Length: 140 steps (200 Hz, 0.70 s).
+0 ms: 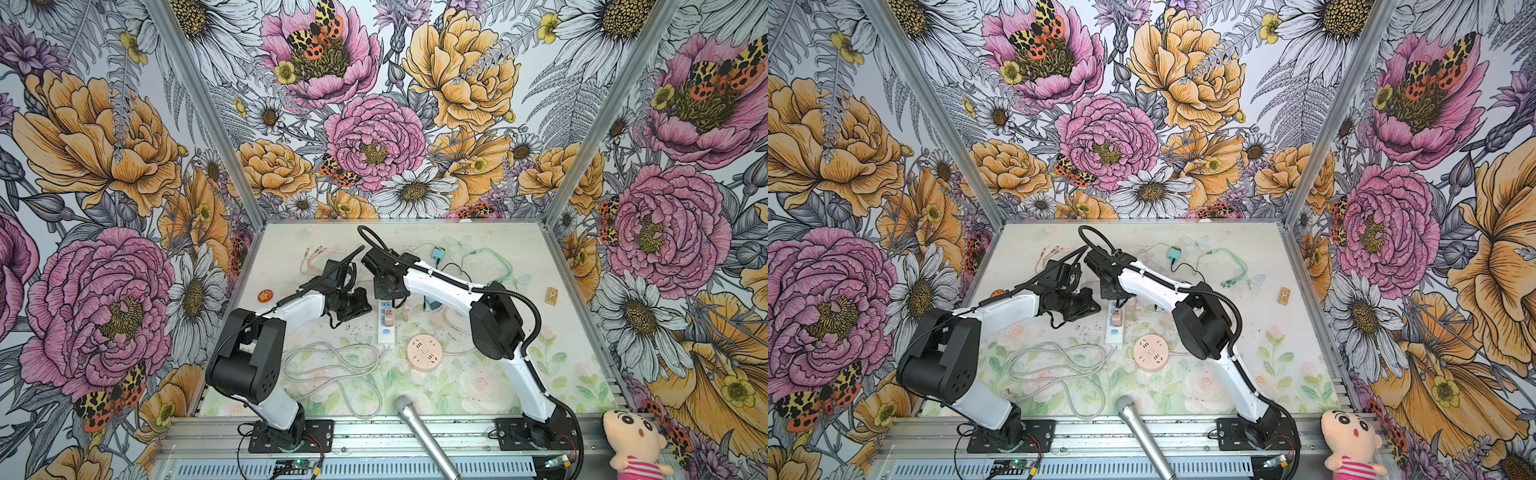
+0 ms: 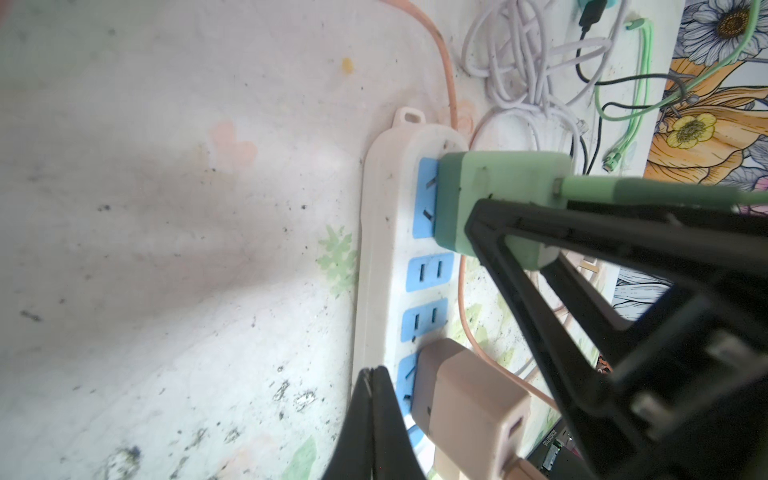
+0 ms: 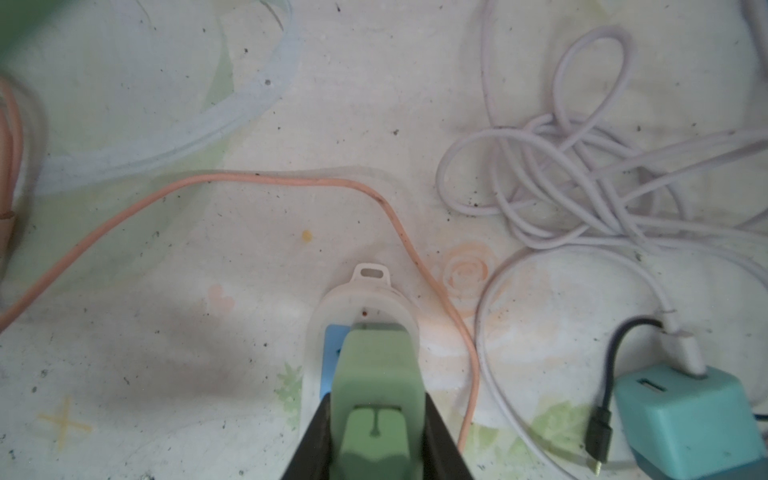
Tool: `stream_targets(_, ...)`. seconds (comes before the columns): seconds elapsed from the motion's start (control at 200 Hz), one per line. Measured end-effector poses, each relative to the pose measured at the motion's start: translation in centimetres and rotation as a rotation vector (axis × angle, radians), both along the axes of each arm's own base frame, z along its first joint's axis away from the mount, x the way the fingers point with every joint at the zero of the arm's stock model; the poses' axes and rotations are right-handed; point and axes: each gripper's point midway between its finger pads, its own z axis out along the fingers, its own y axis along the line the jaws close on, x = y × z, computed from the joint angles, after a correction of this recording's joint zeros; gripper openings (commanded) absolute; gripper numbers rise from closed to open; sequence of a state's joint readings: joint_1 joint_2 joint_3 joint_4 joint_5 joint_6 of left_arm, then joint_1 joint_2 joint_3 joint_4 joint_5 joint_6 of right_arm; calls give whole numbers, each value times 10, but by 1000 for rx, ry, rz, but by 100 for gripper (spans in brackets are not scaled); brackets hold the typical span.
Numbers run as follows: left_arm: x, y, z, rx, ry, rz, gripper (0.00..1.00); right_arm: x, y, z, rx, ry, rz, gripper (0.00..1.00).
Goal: Insert the plug
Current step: 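Lower the green brick's prongs into the farthest socket with the right gripper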
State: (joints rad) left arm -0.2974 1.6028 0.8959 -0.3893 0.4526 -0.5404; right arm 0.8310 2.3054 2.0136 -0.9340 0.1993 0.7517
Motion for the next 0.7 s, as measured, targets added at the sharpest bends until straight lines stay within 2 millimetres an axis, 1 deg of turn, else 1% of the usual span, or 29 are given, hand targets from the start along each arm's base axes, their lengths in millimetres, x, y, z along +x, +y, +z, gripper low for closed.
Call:
stream_targets(0.145,2,5,2,12,-11,16,4,-4,9,0,-1,-7,31,0)
stream_targets(0.29,4,13,7,20,-27,34,4,-11,26,1,11,-9,78,0)
stream_targets(0.49,4,36,19,53,-59,86,5,-18,47,1,38,-7,124,0)
stream_targets(0.64,2,54,23,70,-69,132,5,-19,52,1,48,-5,134,0)
stream_targets(0.701,1,58,23,74,-67,143,5,-19,52,1,49,-5,134,6)
